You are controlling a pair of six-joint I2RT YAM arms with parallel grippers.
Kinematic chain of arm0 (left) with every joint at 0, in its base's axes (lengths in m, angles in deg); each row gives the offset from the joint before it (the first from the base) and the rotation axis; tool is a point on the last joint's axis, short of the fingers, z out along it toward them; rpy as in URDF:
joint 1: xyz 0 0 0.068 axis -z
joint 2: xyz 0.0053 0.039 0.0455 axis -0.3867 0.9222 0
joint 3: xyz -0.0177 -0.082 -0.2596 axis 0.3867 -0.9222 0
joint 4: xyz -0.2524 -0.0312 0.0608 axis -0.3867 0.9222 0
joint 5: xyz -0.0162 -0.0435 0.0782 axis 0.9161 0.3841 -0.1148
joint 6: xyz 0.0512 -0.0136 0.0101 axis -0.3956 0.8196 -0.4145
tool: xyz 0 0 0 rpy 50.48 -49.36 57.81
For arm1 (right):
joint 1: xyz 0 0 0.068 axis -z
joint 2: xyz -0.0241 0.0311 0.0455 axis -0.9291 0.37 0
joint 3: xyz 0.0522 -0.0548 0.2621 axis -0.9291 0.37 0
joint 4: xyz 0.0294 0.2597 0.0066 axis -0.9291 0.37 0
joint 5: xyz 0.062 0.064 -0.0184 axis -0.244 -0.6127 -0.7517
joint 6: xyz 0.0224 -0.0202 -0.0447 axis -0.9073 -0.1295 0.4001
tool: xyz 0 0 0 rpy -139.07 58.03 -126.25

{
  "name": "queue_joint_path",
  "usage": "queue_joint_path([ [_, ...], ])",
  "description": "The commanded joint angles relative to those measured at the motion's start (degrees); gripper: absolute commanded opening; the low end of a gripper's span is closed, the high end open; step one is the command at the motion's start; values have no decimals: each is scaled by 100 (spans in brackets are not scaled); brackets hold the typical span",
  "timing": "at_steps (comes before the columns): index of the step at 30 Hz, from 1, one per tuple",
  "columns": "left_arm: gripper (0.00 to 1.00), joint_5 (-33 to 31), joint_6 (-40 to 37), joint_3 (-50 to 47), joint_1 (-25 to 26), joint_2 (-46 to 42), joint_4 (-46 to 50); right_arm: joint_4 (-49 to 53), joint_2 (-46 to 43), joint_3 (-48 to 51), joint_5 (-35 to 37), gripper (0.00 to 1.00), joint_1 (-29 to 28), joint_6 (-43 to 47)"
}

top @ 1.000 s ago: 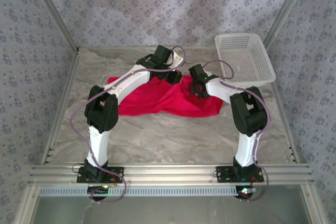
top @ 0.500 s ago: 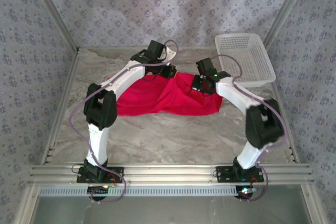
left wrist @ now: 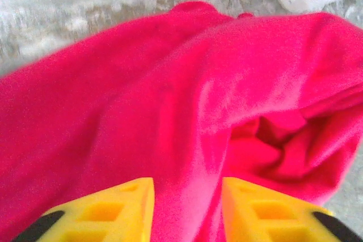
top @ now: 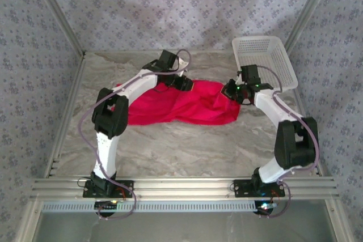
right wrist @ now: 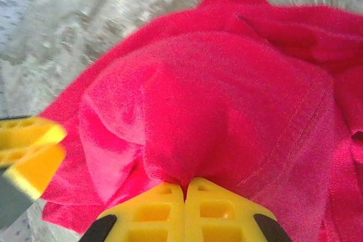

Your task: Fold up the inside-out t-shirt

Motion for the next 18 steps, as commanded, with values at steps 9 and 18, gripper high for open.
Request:
queue_joint_path([
  [9, 50, 851, 1374, -1402, 813, -476, -2423, -339, -326, 356, -297, 0, 96, 194],
  [18, 52, 782, 1528, -398, 949, 579, -2116, -341, -697, 692, -292, 0, 131, 184],
])
